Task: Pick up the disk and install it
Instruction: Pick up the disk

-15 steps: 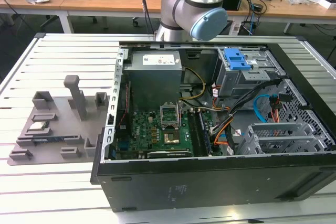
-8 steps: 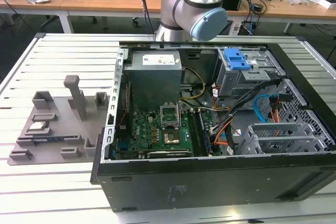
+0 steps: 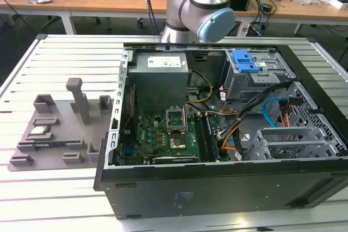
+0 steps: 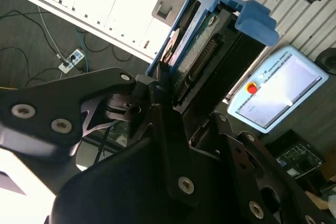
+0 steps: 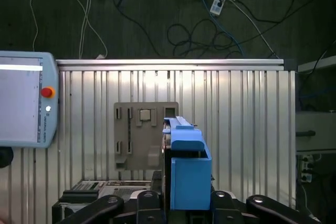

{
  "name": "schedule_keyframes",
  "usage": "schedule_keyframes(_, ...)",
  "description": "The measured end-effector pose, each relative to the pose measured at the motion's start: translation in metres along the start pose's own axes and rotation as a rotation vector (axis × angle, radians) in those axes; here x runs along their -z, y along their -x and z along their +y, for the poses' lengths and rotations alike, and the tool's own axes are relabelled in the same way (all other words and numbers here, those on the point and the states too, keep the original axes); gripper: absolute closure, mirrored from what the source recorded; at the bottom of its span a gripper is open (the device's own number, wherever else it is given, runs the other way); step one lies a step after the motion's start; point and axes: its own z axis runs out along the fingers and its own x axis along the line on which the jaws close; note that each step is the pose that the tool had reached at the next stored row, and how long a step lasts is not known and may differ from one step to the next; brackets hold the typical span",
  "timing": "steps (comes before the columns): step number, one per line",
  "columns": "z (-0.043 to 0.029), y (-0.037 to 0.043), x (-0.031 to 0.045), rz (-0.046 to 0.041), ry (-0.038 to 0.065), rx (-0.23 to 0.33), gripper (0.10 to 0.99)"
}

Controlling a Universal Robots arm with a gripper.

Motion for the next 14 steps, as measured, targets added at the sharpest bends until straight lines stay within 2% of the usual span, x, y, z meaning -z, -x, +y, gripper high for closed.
schedule_keyframes(2,0.0002,-0.0001,0.0076,-0.0001,0.000,0.000,0.725)
schedule_keyframes(3,0.0002,-0.0001,0.0091,-0.0002,0.000,0.000,0.725)
schedule_keyframes(6,0.0002,0.0000,0.0096,-0.0034,0.000,0.000,0.725)
schedule_keyframes(11,-0.0001,-0.0001,0.0096,-0.0035,0.000,0.000,0.725)
schedule_keyframes(13,-0.0032,-0.0001,0.0097,-0.0035,0.000,0.000,0.725)
schedule_keyframes(14,-0.0104,0.0000,0.0093,-0.0021,0.001,0.000,0.725)
